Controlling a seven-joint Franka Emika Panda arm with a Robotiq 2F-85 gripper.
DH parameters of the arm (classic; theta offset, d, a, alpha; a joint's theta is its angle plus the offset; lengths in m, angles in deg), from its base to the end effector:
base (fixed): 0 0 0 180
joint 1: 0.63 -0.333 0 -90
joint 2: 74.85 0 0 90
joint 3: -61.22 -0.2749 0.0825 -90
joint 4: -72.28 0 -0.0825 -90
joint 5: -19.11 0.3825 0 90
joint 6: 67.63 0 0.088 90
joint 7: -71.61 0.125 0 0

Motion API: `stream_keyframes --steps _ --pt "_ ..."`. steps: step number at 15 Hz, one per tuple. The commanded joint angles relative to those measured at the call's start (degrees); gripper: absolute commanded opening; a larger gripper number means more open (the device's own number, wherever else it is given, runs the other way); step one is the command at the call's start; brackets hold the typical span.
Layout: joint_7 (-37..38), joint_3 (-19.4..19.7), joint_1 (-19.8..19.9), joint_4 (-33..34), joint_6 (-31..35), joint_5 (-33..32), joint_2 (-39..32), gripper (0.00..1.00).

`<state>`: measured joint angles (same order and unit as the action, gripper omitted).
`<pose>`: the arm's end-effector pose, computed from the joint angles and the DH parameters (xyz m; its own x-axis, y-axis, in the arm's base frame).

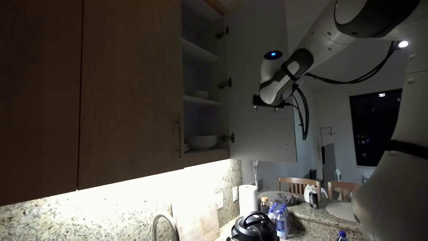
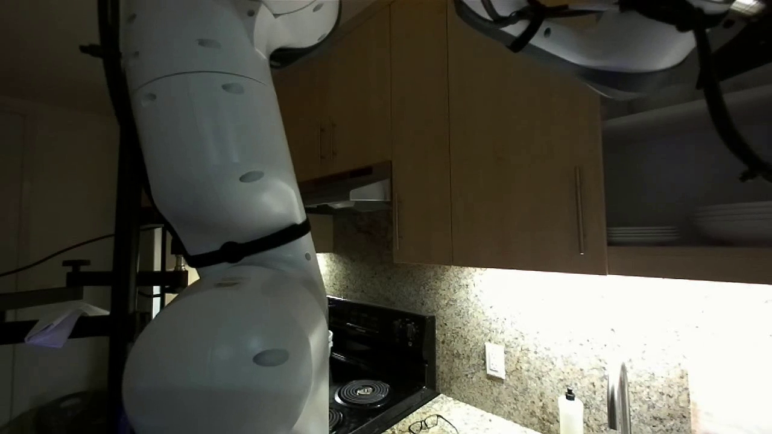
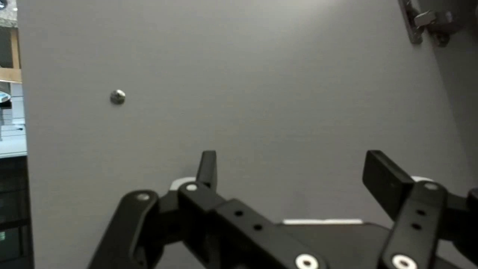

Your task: Open the third cabinet door from the right

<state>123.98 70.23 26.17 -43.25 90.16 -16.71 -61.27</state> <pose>0.4605 -0.3174 0.6164 0.1417 -0.5224 0.8409 -0.8121 -0.5471 -0.2030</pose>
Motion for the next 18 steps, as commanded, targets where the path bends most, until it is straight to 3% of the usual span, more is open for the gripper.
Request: stream_keyframes --steps 1,3,6,10,18 --pt "-14.8 4.2 -7.0 -11.2 -2.2 10.7 9.7 1.00" --pt "-21.1 6.6 -10.2 -14.1 -5.9 15.6 12.7 1.00" --pt "-27.3 5.1 -6.9 -15.4 -11.6 22.0 14.8 1.00" --pt "-29.2 5.0 -3.9 -14.9 -15.9 23.4 16.0 1.00" --pt "-32.4 6.1 -2.5 -14.5 -17.1 24.6 17.1 1.00"
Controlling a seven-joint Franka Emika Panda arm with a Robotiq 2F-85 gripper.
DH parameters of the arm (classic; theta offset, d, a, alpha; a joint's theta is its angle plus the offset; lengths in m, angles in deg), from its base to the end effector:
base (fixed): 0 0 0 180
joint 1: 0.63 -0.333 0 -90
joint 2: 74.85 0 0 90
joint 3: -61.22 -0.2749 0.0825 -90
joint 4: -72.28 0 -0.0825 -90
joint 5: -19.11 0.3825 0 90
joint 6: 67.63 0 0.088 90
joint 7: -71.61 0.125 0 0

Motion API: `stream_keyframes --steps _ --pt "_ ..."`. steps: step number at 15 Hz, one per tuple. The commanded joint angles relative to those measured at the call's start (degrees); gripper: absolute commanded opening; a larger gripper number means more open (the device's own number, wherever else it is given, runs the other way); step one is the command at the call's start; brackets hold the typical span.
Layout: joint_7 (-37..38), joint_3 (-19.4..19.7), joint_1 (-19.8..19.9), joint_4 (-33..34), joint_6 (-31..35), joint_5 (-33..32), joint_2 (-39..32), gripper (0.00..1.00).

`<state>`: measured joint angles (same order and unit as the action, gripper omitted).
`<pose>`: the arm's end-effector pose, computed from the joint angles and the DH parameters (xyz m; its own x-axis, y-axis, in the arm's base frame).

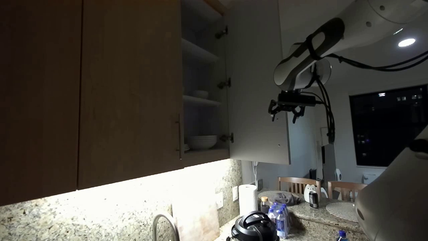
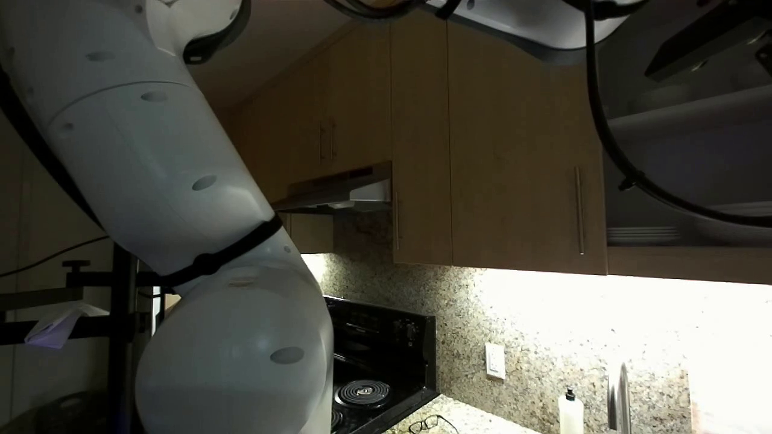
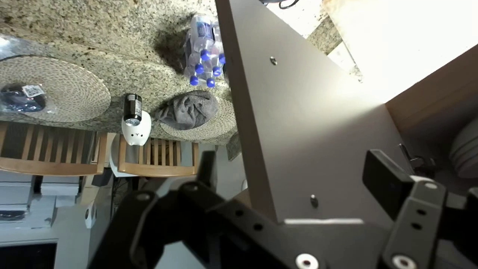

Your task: Open the third cabinet door from the right

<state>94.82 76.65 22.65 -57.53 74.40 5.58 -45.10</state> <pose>0.3630 -0.3150 0.5832 0.3861 -0.6639 0.6405 -0.7740 -0.6109 -0.1666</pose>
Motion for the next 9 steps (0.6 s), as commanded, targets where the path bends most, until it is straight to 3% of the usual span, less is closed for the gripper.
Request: stream_keyframes --steps 1,4,9 --pt "-3.1 -0.4 1.3 -0.3 -1.5 2.2 1.2 1.00" --pt "-5.6 0.6 0.3 -1.3 -3.6 3.6 3.6 1.00" --pt "-16.3 1.8 -1.9 -2.4 -17.5 5.6 6.8 1.00"
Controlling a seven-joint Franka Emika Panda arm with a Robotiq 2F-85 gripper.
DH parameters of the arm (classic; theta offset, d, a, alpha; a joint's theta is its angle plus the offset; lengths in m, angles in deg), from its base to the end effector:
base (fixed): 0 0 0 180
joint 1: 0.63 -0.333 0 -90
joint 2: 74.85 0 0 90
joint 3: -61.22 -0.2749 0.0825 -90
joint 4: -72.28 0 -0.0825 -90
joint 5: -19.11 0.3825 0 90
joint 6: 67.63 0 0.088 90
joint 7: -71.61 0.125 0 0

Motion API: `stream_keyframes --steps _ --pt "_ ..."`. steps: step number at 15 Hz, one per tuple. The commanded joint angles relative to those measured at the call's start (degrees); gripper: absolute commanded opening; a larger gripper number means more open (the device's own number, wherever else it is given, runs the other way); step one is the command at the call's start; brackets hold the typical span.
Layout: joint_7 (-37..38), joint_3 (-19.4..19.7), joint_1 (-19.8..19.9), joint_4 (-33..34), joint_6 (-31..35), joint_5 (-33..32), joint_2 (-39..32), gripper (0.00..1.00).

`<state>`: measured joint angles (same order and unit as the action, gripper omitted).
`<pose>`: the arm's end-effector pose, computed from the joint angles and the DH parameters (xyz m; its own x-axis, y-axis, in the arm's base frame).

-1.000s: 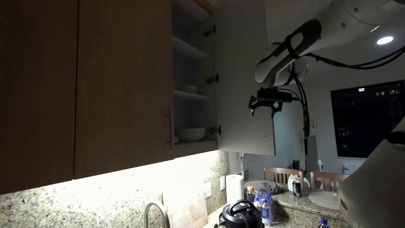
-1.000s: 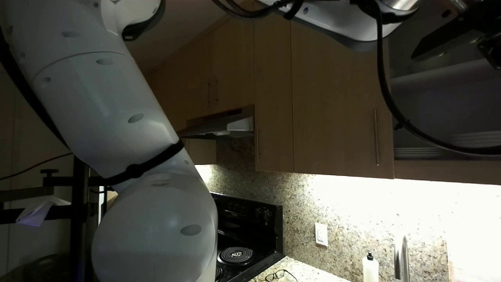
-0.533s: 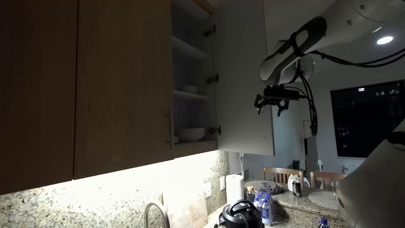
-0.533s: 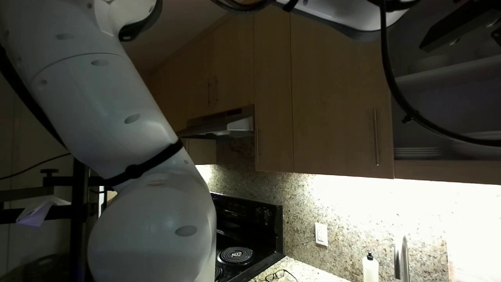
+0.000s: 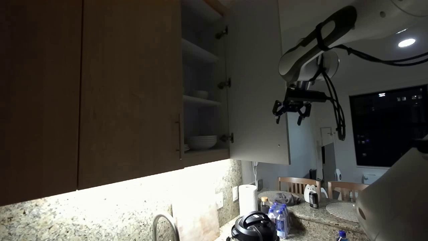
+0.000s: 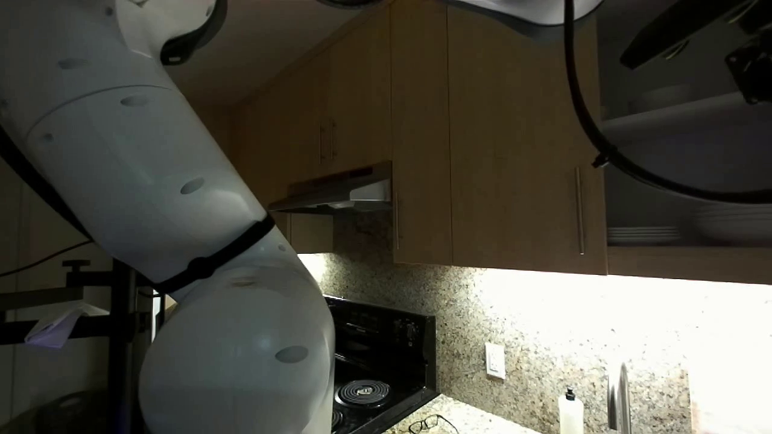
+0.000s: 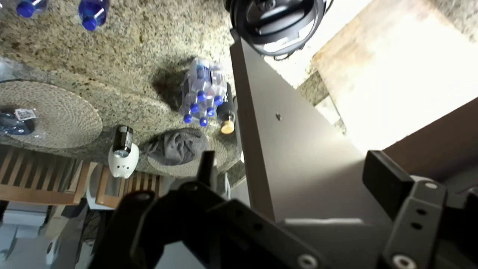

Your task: Open the third cabinet door from the right

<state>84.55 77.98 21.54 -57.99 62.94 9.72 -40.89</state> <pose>0.3375 -0.3048 0.5805 0.5399 -0.6506 0.5340 -0.7123 -0.6912 -0.1219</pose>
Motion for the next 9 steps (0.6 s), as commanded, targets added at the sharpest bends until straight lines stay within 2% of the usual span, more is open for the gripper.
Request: stream_keyframes --steps 1,5,9 --pt "-7.0 0.5 -0.8 -2.1 -8.3 1.2 3.2 1.00" --pt "-8.0 -0.8 0.0 -4.5 -14.1 -1.2 4.7 1.00" --pt "-6.5 -3.5 0.1 -7.8 -16.0 -3.7 7.3 1.00"
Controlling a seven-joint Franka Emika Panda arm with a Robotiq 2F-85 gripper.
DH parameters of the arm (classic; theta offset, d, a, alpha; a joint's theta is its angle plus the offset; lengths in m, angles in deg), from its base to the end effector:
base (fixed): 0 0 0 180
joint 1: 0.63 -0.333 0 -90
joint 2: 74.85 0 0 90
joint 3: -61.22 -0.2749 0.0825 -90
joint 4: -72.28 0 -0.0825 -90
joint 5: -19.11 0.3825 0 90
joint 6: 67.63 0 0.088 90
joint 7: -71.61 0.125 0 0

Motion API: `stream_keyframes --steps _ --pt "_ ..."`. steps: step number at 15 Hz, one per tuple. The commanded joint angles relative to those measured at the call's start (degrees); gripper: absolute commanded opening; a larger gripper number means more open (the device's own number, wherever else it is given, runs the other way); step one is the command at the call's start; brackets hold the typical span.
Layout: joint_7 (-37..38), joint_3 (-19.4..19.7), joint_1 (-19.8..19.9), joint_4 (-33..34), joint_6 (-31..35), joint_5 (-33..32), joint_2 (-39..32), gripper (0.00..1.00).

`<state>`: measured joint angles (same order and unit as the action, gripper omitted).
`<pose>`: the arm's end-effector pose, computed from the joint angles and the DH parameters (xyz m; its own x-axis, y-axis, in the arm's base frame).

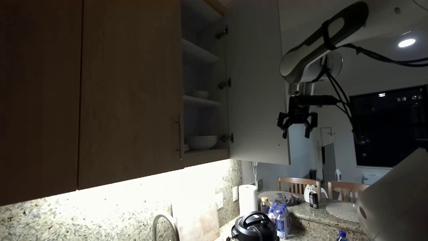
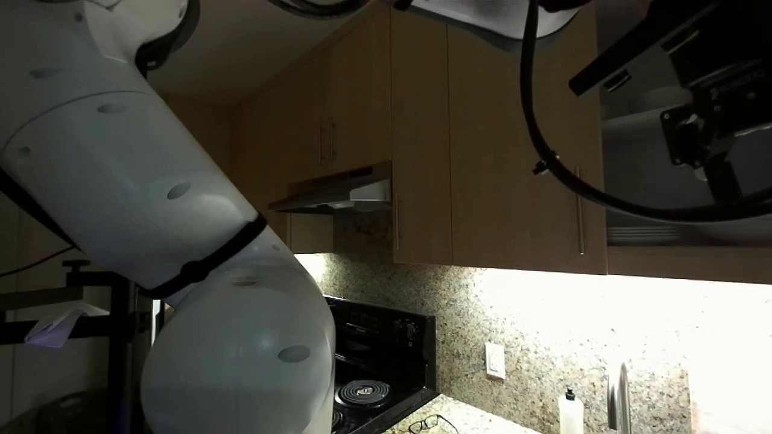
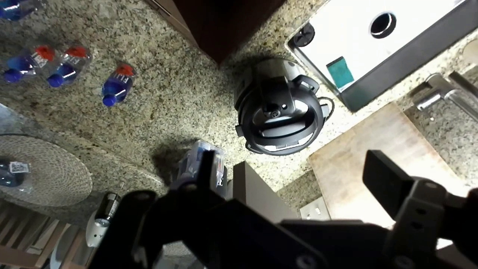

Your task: Open the third cabinet door from the right

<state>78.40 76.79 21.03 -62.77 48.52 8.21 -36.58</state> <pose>0.3150 -0.2708 0.5366 0.7343 -0.6005 0.3166 -0.6288 -0.7774 -0.0161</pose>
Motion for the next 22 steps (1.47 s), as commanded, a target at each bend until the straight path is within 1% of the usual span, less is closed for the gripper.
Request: stream_keyframes --steps 1,6,9,12,14,16,22 --pt "-0.2 -3.0 0.5 -3.8 -1.8 -2.8 3.8 1.00" --pt "0.4 -6.7 -0.7 -8.7 -1.6 -4.0 9.2 1.00" --pt "0.0 -9.3 -1.2 -11.1 -2.1 -6.1 12.3 1.00" --pt "-1.7 -11.1 -2.8 -12.0 -5.4 -8.5 14.8 1.00" --pt "-3.6 -11.2 -4.9 -11.9 -8.9 -8.8 16.2 1.00" --pt "-7.0 -10.4 -7.8 -11.6 -12.0 -8.1 17.8 1.00" --pt "-14.2 -8.5 -15.1 -11.5 -14.1 -7.2 22.0 1.00"
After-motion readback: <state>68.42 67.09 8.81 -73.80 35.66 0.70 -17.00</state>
